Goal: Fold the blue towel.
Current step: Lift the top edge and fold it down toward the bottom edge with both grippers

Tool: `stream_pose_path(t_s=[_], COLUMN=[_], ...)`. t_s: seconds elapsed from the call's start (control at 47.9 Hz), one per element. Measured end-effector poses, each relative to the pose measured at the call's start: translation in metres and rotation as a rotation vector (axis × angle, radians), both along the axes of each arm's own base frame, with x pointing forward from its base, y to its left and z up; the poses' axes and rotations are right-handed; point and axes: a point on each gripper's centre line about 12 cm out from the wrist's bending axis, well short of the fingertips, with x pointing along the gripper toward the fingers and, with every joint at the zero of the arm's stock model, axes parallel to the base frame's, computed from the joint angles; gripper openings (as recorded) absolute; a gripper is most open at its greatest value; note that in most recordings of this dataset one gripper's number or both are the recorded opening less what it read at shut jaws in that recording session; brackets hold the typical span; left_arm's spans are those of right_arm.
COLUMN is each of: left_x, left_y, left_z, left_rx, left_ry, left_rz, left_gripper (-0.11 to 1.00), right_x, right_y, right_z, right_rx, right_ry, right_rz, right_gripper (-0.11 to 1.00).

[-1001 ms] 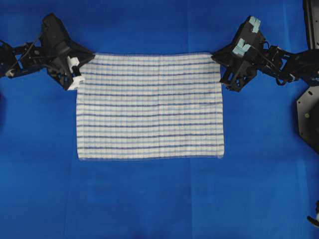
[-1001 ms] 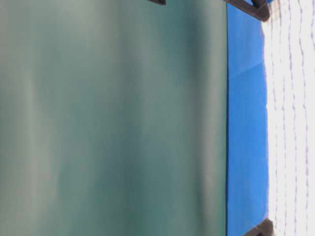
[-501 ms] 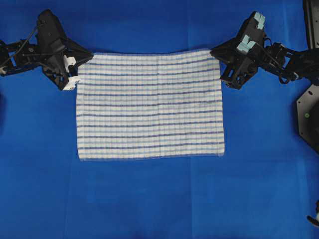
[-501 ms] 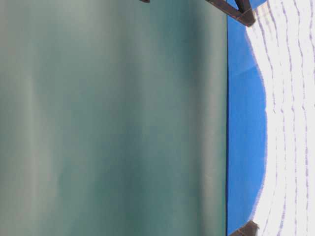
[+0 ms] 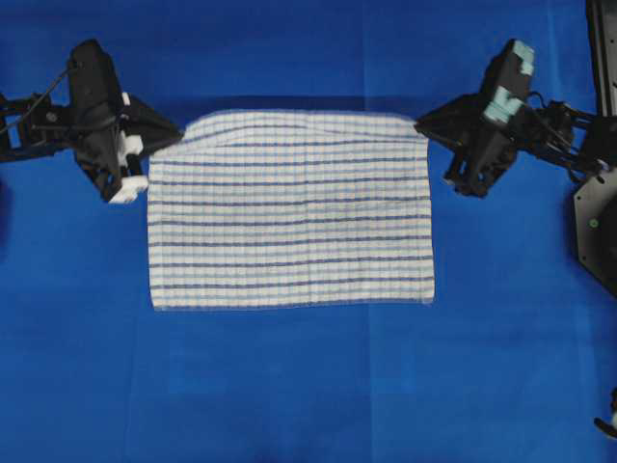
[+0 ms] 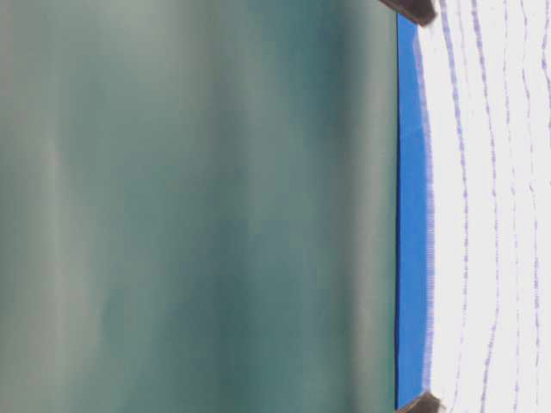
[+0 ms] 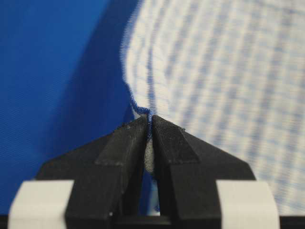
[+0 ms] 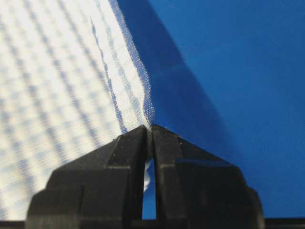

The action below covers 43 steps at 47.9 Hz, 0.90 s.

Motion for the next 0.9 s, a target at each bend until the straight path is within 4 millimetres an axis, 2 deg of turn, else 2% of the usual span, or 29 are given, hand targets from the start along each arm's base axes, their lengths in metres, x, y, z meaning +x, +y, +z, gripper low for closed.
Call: stream_pose_path(t_s=[0.292,0.542,0.897], left_x=[-0.006,-0.017,-0.017], left_y=[-0.050,-0.083,-0.113], left_z=[0.023,0.022,0.019], left_rx=[-0.080,-0.170,-0.213], left_ry=[-0.041,-0.032,-0.009], left_rz=[-0.127,-0.200,-0.289], left_gripper=[0.04,0.04,0.04], right_x=[-0.010,-0.009,-0.008], right_y=[0.040,0.076,0.102], right_z=[0.012,0.010,0.008], right_rx=[0.062,0.145,0.198], right_ry=[-0.044,-0.015,-0.002], right_rz=[0.094,0.188,0.248], right_gripper=[0.04,0.04,0.04])
